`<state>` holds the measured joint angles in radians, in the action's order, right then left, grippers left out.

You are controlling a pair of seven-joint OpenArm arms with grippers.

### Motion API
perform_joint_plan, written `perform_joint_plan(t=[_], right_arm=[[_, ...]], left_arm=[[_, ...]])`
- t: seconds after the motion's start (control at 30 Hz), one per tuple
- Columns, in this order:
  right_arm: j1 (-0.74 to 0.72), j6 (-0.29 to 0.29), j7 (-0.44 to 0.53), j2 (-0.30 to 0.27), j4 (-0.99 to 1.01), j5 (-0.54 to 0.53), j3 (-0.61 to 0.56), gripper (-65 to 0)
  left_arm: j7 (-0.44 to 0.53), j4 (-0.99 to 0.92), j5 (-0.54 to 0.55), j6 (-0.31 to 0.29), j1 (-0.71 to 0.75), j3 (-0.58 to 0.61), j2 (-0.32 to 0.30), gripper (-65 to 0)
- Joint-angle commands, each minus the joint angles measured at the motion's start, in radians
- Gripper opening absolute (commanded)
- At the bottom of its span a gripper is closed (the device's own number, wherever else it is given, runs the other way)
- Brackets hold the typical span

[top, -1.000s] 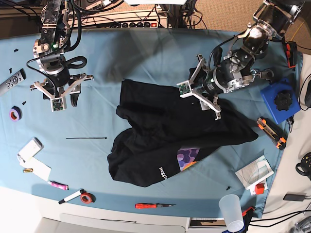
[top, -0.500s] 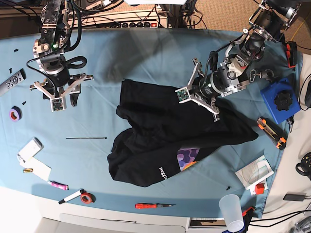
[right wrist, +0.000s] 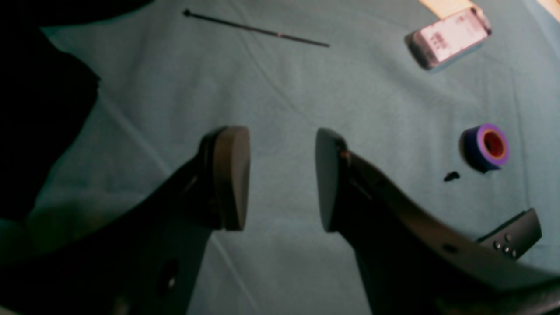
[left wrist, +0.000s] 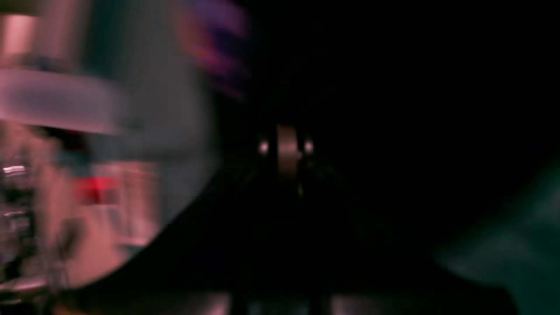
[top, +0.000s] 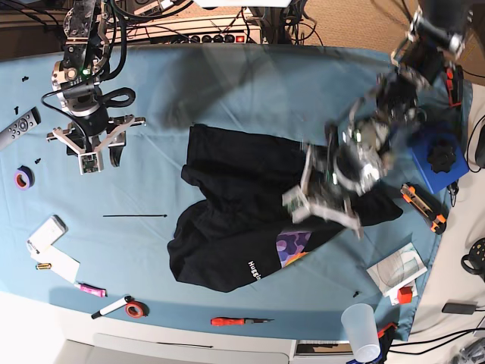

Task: Layout the t-shirt on the table in an organized manner, then fold the t-shirt properly
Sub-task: 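Release the shirt and reposition the left gripper over its hem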

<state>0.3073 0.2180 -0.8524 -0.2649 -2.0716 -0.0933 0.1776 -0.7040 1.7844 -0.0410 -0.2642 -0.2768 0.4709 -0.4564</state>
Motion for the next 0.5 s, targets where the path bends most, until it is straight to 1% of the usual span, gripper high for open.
perform_joint_plan(t=[0.0,0.07,0.13,0.23,0.3,0.37,0.47], right_arm=[[-0.008,-0.005,0.028,-0.010,-0.014,0.005,0.005,-39.9],[-0.008,-0.005,0.026,-0.009,-0.014,0.005,0.005,-39.9],[-0.008,-0.005,0.018,-0.010,-0.014,0.008,0.005,-39.9],[-0.008,-0.005,0.014,-0.010,-0.014,0.008,0.005,-39.9],[-0.008,-0.005,0.014,-0.009,-0.014,0.008,0.005,-39.9],[-0.008,-0.005,0.014,-0.009,-0.014,0.008,0.005,-39.9],[-0.008,-0.005,0.014,-0.009,-0.014,0.008,0.005,-39.9]], left_arm=[[0.025,0.010,-0.007,0.032,-0.060,-0.006,-0.004,-65.0],[0.029,-0.027,0.006,0.047,-0.140,-0.006,-0.003,-65.0],[0.071,-0.116,0.023,0.046,-0.216,-0.006,-0.003,-65.0],[0.134,-0.335,0.018,0.048,-0.340,-0.006,0.026,-65.0],[0.189,-0.520,0.019,0.064,-0.428,-0.006,0.058,-65.0],[0.240,-0.703,0.018,0.107,-0.518,-0.006,0.092,-65.0],[0.302,-0.906,0.015,0.212,-0.634,-0.012,0.124,-65.0]])
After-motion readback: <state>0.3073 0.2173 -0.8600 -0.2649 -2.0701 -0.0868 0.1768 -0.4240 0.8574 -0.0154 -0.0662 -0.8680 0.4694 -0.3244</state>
